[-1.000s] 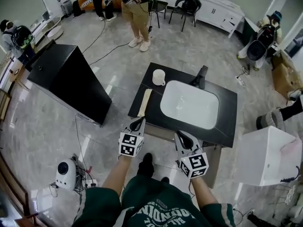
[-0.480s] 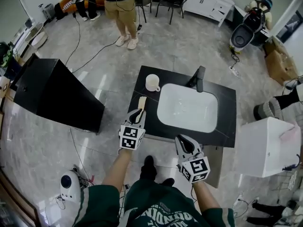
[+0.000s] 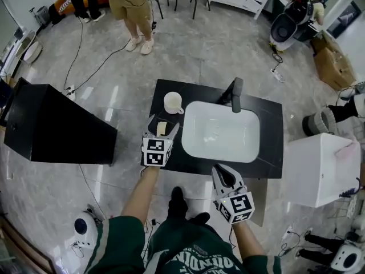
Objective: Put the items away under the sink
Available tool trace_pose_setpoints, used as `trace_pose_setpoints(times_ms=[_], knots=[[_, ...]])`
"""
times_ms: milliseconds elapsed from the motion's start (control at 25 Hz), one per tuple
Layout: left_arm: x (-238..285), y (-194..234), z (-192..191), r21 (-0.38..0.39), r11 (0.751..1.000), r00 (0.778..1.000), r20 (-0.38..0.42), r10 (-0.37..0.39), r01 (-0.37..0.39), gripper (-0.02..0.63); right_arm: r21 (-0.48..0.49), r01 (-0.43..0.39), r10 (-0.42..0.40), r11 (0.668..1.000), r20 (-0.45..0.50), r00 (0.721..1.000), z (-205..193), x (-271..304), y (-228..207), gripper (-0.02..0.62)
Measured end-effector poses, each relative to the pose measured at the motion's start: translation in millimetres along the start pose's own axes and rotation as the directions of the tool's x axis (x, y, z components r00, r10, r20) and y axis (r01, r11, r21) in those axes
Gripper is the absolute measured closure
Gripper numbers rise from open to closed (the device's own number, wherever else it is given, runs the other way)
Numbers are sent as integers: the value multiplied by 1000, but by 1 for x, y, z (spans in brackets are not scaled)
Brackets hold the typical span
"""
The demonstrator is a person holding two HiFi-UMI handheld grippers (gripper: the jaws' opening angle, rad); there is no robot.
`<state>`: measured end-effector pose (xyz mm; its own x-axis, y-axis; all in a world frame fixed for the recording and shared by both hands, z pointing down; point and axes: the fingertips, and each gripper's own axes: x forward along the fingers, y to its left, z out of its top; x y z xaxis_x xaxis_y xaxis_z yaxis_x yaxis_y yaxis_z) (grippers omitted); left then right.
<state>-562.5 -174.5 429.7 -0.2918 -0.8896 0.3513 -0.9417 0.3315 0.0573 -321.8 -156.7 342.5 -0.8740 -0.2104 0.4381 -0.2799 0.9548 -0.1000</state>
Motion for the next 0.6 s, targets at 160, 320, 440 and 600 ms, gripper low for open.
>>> trace_pose_setpoints(times_ms=[160, 320, 440, 600], knots=[[31, 8, -8, 4, 1000, 999, -37, -18, 18, 222, 22, 25, -25, 999, -17, 1000, -6, 7, -13, 551], [59, 17, -18, 19, 1000, 997, -73, -19, 21, 206, 41, 45, -44, 998, -40, 998, -15, 14, -25, 551], [80, 21, -22, 28, 999, 996, -83, -22, 24, 204, 49, 55, -52, 997, -55, 997, -22, 21, -34, 551], [107, 24, -28, 39, 999, 993, -112, -31, 35, 202, 63, 67, -63, 996, -70, 996, -27, 27, -44, 551]])
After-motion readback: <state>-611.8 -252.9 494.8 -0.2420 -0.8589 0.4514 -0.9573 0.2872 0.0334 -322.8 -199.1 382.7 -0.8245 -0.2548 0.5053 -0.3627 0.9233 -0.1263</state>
